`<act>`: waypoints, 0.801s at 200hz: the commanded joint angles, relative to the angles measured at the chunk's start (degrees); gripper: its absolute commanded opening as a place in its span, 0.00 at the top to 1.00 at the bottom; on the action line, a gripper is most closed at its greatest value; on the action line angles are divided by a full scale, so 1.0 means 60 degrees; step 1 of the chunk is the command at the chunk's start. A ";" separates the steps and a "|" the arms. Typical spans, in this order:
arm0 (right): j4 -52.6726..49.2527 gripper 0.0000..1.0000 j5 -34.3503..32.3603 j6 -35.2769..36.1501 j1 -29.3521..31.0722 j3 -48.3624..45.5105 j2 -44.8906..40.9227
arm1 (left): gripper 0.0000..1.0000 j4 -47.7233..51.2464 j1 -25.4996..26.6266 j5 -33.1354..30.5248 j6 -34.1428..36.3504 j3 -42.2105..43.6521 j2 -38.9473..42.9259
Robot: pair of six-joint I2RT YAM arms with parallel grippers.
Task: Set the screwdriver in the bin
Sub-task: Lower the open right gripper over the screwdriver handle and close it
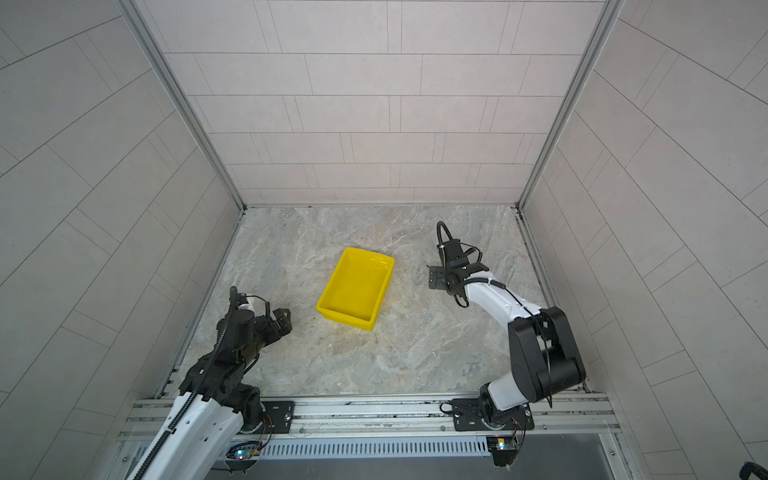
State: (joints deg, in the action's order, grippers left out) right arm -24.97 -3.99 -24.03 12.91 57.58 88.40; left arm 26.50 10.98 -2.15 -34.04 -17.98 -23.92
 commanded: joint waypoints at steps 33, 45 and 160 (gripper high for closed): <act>-0.2555 0.27 0.1389 0.0501 -0.0679 0.1422 0.1450 | 0.01 0.0095 -0.0039 -0.0099 0.0012 0.0154 0.0397; -0.2462 0.28 0.1448 0.0479 -0.0744 0.1405 0.1547 | 0.02 0.0109 -0.0036 -0.0089 0.0003 0.0154 0.0435; -0.2009 0.36 0.1523 0.0550 -0.1012 0.1349 0.2167 | 0.02 0.0093 -0.0043 -0.0233 -0.0068 0.0154 0.0395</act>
State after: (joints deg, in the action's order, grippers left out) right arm -37.28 4.51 -20.95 7.09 65.30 100.33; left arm 26.79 10.98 -2.68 -34.11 -17.69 -22.06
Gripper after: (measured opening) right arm 0.626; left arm 0.976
